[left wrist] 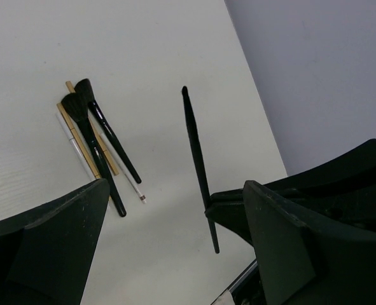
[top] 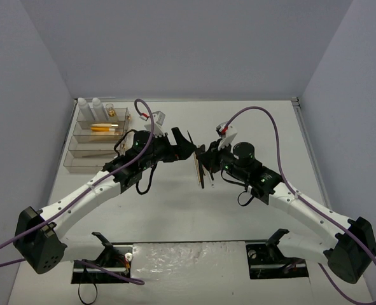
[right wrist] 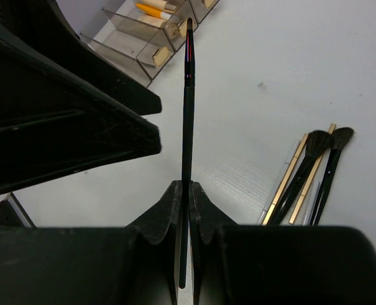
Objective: Organize the makeup
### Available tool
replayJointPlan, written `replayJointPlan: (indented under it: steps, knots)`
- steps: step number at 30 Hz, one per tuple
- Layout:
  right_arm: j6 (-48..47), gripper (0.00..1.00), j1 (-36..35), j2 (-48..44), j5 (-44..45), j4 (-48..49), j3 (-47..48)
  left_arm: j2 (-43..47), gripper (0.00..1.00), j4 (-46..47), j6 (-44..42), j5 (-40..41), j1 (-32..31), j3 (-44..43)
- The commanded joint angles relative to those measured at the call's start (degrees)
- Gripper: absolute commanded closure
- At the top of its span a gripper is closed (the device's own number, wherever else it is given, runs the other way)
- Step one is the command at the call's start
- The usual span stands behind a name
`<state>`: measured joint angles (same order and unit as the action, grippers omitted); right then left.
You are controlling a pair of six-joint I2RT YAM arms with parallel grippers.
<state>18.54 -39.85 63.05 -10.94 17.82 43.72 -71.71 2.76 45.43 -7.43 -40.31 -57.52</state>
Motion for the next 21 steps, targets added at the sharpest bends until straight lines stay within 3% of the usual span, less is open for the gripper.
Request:
replayJointPlan:
  steps: [1,3,11,13,16,19,21]
  knots:
    - [2.29,1.0,-0.58,-1.35,-2.72,7.64,-0.17,-1.42,0.23,9.12,2.79,3.03,-1.39,-4.09]
    - [2.66,1.0,-0.62,-1.35,-3.12,8.31,-0.48,-2.3,0.3,9.79,3.03,3.4,-1.56,-4.5]
    - [3.16,1.0,-0.76,-1.95,-2.59,9.68,-1.86,-4.04,0.83,10.86,3.86,3.66,-2.31,-4.37]
    - [3.17,1.0,-0.76,-1.87,-2.42,9.95,-2.15,-4.31,0.93,11.04,4.14,3.48,-2.41,-4.19]
    - [3.09,0.97,-0.76,-1.56,-1.54,9.71,-2.23,-4.47,1.0,11.04,4.46,3.56,-2.41,-3.63]
    - [2.89,0.76,-0.67,-1.26,-0.34,9.11,-2.41,-4.31,1.0,10.91,4.92,4.23,-2.4,-3.04]
    - [2.45,0.56,-0.74,-1.26,1.2,7.79,-2.41,-4.08,1.0,9.81,4.85,5.48,-2.25,-2.97]
